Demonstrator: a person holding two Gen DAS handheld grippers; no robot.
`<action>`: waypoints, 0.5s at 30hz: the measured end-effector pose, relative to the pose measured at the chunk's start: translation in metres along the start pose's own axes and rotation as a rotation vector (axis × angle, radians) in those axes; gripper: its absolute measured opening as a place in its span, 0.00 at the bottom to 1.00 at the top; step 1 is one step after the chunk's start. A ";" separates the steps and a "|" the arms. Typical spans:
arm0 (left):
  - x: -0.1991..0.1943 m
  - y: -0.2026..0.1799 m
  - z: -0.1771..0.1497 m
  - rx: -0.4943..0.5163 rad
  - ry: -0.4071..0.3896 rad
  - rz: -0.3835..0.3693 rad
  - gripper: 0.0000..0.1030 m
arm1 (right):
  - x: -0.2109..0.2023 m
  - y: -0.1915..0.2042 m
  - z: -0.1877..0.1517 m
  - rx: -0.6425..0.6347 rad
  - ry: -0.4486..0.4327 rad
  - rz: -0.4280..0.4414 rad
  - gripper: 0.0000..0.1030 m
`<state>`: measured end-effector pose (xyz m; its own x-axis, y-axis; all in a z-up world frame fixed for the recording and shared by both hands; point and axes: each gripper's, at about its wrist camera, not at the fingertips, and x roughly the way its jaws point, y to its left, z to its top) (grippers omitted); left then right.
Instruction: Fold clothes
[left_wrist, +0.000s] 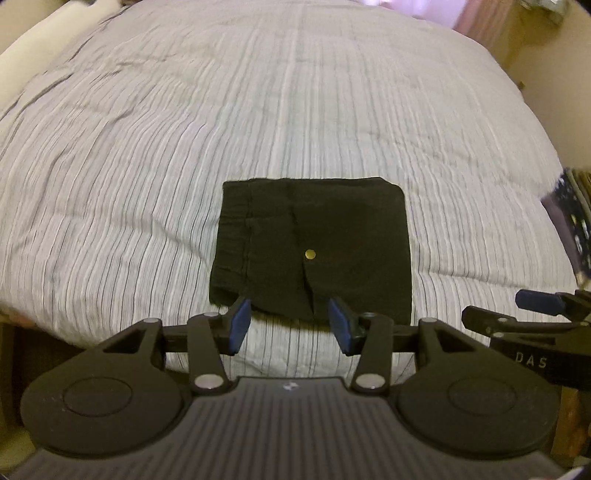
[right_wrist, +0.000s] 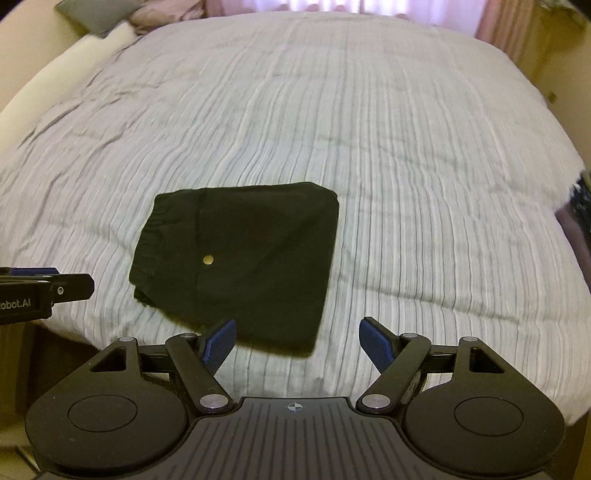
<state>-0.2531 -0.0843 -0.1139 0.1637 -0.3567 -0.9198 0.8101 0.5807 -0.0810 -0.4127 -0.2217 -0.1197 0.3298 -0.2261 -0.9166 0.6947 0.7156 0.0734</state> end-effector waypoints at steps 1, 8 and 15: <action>0.000 0.000 -0.003 -0.018 0.005 0.011 0.42 | 0.000 -0.003 0.001 -0.014 0.005 0.011 0.75; 0.003 0.006 -0.031 -0.126 0.036 0.041 0.42 | 0.013 -0.010 -0.006 -0.085 0.067 0.089 0.75; 0.011 0.035 -0.053 -0.248 -0.007 -0.055 0.44 | 0.028 -0.023 -0.015 -0.081 0.096 0.150 0.75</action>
<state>-0.2527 -0.0296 -0.1473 0.1280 -0.3977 -0.9086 0.6549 0.7219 -0.2237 -0.4286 -0.2347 -0.1531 0.3607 -0.0517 -0.9313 0.5877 0.7879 0.1839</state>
